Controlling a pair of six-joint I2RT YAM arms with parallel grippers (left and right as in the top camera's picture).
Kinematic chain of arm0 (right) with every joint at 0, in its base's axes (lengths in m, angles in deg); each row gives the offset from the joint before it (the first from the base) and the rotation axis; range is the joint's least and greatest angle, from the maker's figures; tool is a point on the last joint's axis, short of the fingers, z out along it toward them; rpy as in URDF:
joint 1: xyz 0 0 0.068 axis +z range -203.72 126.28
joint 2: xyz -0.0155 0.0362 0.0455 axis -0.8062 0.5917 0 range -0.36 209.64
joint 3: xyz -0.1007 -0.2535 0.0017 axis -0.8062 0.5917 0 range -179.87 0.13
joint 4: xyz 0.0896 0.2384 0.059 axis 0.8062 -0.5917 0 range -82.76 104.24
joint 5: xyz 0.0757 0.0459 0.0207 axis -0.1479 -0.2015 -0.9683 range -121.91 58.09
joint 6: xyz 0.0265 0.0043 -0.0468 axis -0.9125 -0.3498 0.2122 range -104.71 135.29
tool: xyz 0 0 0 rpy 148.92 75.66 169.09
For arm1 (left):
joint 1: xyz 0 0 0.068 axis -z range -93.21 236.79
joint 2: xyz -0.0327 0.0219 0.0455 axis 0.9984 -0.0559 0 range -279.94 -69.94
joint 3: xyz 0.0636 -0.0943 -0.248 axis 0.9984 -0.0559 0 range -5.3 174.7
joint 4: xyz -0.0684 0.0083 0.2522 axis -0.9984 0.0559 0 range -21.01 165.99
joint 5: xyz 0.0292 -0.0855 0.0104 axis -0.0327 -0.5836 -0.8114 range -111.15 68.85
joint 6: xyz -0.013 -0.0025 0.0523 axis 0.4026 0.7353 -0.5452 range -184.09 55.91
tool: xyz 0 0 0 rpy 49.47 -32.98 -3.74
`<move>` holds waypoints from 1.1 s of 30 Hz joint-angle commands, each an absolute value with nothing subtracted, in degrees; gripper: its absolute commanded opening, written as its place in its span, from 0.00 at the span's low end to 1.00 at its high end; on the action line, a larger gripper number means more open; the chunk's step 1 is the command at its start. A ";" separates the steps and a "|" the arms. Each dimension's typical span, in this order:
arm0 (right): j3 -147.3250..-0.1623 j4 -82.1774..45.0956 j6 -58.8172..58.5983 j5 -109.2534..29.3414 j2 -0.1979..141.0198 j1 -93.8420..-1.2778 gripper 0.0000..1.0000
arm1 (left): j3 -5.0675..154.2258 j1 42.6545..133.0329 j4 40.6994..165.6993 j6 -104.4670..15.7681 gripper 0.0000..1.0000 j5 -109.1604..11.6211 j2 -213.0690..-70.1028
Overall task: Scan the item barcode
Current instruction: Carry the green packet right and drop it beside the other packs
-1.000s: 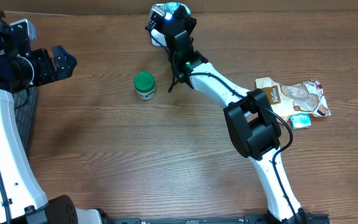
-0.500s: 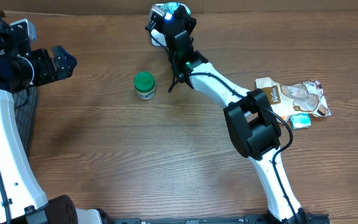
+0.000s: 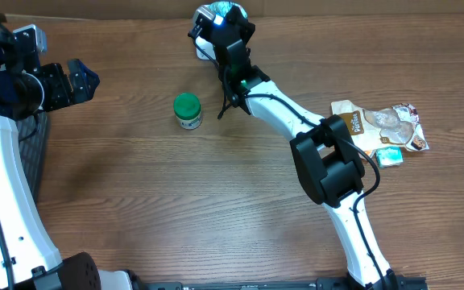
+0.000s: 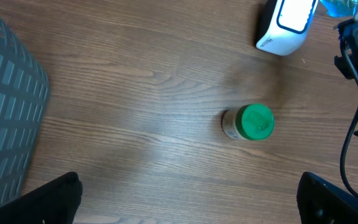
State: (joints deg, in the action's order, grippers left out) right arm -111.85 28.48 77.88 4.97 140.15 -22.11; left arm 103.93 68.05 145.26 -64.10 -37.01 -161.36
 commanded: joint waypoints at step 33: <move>-106.08 -66.00 -1.53 -35.29 98.40 -59.55 0.04 | 104.15 68.49 145.09 -64.99 1.00 -37.10 -161.42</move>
